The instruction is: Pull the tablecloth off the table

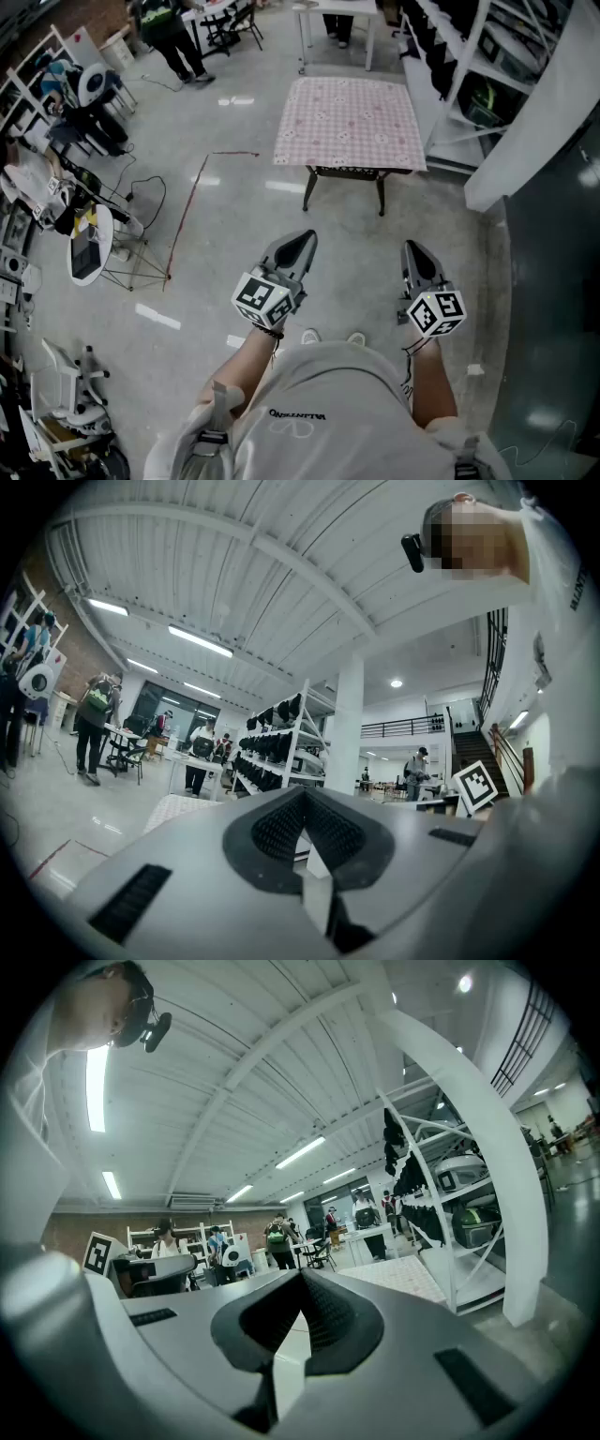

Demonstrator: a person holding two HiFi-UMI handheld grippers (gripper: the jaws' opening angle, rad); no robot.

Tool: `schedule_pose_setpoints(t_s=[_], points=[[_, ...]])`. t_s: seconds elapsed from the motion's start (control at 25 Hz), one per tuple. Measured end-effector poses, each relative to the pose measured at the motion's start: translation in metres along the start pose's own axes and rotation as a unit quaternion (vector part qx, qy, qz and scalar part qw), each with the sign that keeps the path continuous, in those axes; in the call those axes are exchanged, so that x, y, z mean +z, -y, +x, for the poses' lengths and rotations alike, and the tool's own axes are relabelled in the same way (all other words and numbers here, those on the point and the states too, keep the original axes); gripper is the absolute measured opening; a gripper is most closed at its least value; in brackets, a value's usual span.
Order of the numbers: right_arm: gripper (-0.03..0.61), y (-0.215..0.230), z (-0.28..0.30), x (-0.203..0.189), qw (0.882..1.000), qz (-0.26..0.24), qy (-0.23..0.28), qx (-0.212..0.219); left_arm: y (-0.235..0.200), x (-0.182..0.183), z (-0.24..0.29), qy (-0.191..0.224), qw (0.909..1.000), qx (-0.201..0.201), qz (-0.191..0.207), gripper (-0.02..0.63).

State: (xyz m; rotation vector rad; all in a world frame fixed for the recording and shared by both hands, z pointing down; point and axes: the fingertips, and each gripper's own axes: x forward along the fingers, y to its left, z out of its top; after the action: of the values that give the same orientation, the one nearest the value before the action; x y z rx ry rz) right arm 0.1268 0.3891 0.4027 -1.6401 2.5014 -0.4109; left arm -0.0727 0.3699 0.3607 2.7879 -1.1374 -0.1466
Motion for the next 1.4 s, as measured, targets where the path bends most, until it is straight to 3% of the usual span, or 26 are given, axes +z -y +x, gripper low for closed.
schedule_pose_setpoints(t_s=[1.4], points=[[0.009, -0.004, 0.019, -0.003, 1.0, 0.015, -0.001, -0.012, -0.019, -0.004, -0.014, 0.003, 0.9996, -0.01, -0.026, 0.0]])
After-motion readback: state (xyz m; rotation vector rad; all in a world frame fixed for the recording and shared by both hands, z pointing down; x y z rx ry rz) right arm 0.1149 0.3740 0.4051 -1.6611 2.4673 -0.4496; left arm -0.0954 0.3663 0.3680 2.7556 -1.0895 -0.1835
